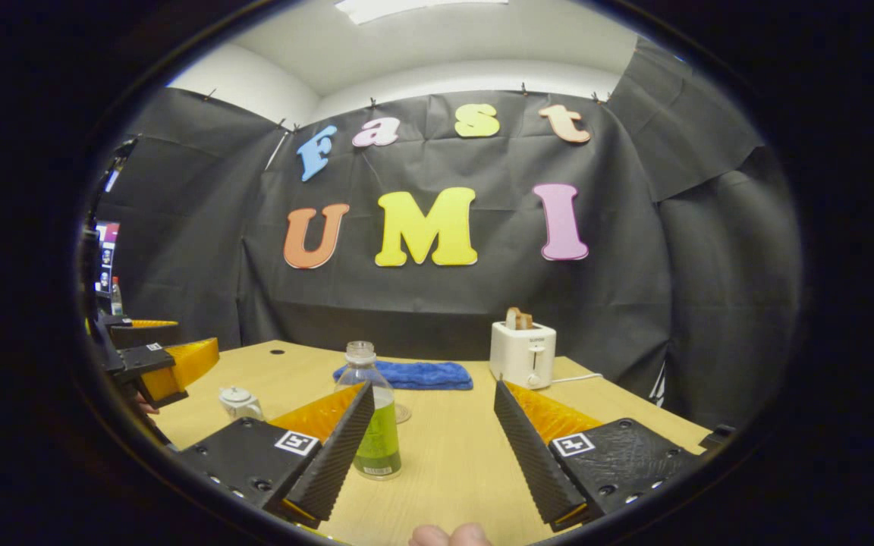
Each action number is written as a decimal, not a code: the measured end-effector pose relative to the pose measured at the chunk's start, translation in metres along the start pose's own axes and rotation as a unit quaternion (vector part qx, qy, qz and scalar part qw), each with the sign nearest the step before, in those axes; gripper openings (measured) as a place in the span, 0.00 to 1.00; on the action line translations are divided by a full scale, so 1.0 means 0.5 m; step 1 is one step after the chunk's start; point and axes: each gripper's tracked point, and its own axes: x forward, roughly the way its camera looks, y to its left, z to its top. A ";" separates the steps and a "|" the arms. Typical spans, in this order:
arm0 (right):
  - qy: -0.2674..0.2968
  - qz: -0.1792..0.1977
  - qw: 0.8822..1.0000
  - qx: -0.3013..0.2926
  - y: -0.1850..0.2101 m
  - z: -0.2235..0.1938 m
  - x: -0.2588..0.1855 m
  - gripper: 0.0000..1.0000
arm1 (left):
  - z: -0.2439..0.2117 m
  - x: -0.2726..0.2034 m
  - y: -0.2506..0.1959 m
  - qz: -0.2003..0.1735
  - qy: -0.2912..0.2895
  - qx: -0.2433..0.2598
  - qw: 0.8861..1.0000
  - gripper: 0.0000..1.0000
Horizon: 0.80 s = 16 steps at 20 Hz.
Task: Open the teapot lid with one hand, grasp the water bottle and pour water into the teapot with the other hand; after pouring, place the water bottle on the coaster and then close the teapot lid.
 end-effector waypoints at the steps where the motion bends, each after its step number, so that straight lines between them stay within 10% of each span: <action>1: 0.004 0.000 1.000 -0.002 -0.002 -0.007 0.002 0.98 | -0.010 0.001 0.009 0.005 0.003 0.000 1.000 0.99; 8: 0.018 -0.013 1.000 -0.006 -0.023 -0.036 0.013 0.96 | -0.089 0.062 0.031 0.003 0.045 -0.009 0.999 0.99; 16: 0.035 -0.018 0.999 -0.007 -0.041 -0.062 0.028 0.95 | -0.170 0.148 0.050 0.007 0.100 -0.014 0.995 0.74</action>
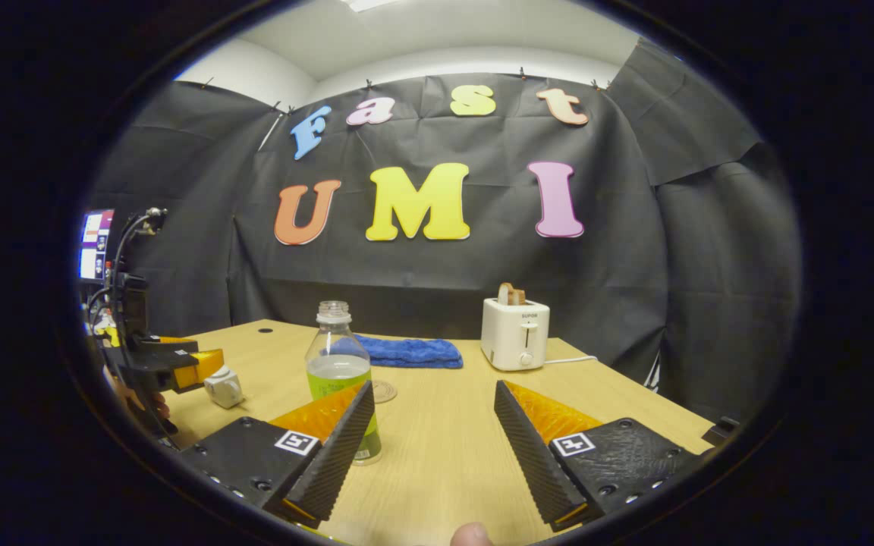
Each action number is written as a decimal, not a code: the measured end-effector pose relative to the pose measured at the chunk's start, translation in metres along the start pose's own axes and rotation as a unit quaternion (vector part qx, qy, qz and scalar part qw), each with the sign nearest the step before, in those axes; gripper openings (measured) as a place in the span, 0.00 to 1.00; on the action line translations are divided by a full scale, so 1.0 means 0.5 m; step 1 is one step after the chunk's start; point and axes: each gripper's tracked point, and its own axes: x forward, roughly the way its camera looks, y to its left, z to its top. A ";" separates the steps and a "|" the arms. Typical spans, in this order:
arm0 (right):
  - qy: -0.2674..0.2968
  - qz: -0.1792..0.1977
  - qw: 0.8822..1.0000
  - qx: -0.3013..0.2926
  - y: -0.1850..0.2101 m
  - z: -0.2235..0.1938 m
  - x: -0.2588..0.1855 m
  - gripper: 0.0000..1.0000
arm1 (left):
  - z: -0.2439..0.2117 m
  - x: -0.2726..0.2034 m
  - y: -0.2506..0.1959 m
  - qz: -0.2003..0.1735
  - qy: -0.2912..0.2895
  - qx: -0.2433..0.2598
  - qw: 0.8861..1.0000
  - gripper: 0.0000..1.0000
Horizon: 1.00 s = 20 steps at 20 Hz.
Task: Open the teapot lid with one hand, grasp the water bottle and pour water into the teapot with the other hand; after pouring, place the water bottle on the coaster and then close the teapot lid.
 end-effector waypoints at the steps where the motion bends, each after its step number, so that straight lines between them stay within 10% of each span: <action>1: 0.001 -0.001 1.000 0.000 0.000 -0.002 0.000 0.98 | -0.004 0.005 0.001 0.001 0.003 0.000 1.000 0.69; 20: 0.017 0.009 1.000 0.009 0.002 -0.031 0.005 0.98 | -0.016 0.031 0.016 0.022 0.010 0.022 0.999 0.04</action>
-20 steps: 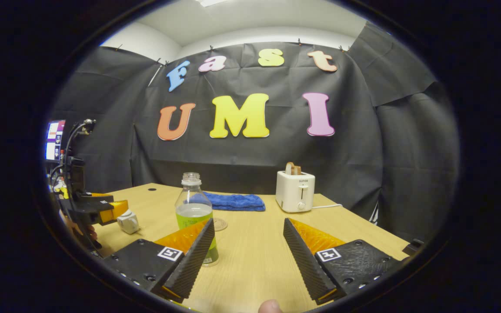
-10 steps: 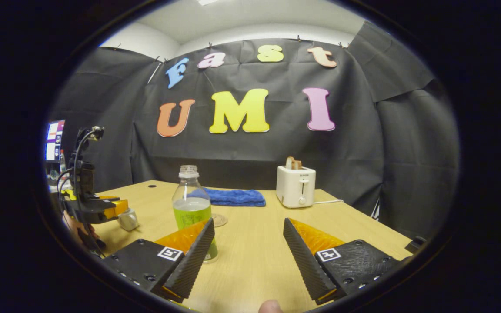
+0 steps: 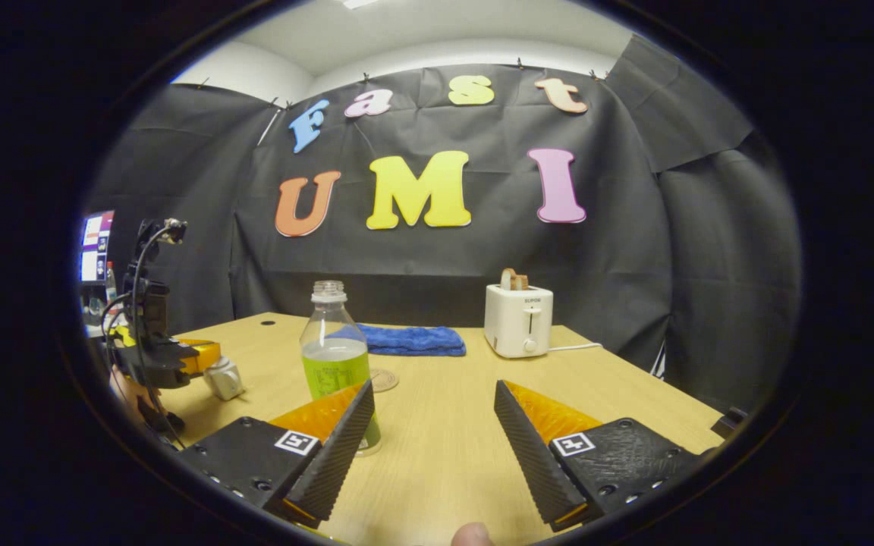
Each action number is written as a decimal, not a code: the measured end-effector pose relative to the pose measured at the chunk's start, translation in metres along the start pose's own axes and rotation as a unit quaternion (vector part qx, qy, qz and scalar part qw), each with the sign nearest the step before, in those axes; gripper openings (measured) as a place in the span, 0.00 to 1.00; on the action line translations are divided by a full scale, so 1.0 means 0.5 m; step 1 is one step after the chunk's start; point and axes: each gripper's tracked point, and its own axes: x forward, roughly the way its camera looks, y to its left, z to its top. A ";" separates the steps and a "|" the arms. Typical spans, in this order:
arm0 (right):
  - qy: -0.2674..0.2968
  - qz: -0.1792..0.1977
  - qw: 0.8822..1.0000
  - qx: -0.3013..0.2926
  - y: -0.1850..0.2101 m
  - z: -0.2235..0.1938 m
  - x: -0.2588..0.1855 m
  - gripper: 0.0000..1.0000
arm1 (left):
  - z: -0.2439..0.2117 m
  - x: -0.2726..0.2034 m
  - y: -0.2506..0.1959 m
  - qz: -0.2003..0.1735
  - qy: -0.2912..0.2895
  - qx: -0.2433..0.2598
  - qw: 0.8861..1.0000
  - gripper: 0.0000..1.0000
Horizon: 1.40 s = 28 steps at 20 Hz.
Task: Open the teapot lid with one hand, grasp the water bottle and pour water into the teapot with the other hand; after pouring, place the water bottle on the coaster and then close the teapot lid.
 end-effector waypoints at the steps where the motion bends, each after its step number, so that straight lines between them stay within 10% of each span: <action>1: -0.001 0.002 1.000 0.000 0.001 0.000 0.001 0.95 | -0.002 0.000 0.001 0.000 -0.001 0.001 1.000 0.04; 28: 0.051 0.047 0.997 -0.018 0.169 -0.090 0.097 0.96 | 0.101 -0.183 0.028 -0.028 -0.072 -0.021 0.997 0.02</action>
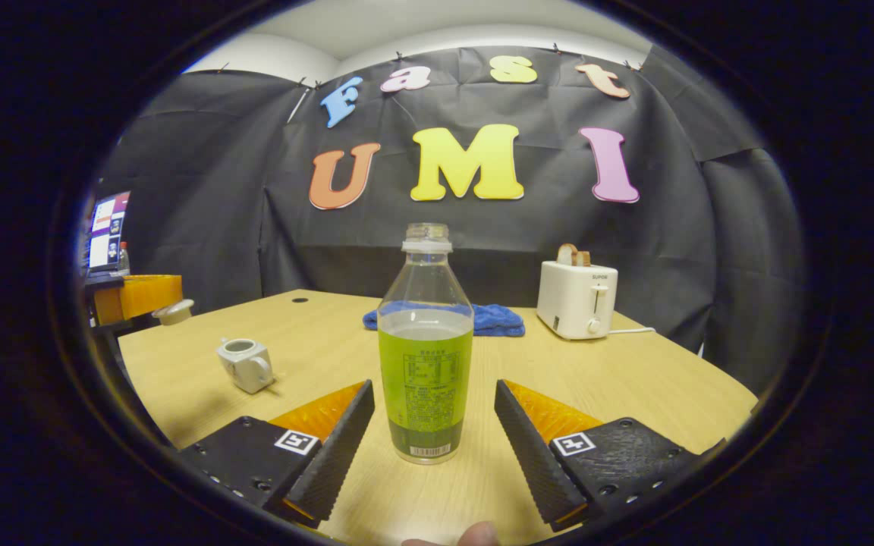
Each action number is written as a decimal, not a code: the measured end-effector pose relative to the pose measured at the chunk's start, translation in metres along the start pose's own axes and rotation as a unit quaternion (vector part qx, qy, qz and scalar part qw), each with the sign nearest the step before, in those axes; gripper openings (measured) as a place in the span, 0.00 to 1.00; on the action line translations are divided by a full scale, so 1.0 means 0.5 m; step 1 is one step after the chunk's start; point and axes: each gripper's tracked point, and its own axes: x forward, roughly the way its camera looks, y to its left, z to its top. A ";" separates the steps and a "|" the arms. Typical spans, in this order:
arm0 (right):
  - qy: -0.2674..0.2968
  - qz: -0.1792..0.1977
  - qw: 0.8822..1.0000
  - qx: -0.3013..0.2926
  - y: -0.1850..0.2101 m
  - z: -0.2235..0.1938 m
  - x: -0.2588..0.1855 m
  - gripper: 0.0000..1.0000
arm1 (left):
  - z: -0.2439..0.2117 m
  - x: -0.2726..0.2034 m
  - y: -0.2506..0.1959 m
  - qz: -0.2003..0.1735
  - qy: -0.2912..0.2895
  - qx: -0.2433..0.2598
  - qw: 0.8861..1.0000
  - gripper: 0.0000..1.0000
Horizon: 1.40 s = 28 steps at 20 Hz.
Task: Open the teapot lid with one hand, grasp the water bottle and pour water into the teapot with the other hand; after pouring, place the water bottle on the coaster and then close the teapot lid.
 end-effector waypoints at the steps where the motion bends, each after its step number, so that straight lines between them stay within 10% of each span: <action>1: 0.004 -0.003 1.000 0.003 0.000 -0.002 0.010 0.96 | 0.000 -0.002 0.001 0.000 0.000 0.000 1.000 0.03; 10: 0.015 -0.006 1.000 0.014 0.014 -0.005 0.053 0.94 | 0.000 0.003 0.017 0.003 0.001 -0.004 1.000 0.03; 15: 0.020 0.009 1.000 0.012 0.028 -0.001 0.048 0.75 | -0.005 0.007 0.023 0.001 0.002 -0.009 1.000 0.02; 20: 0.024 0.049 0.996 -0.068 0.059 0.030 0.046 0.71 | -0.005 0.011 0.032 -0.008 -0.002 -0.006 1.000 0.03; 28: 0.061 0.091 0.945 -0.309 0.130 0.059 0.116 0.67 | -0.013 0.018 0.083 -0.014 -0.011 -0.019 1.000 0.02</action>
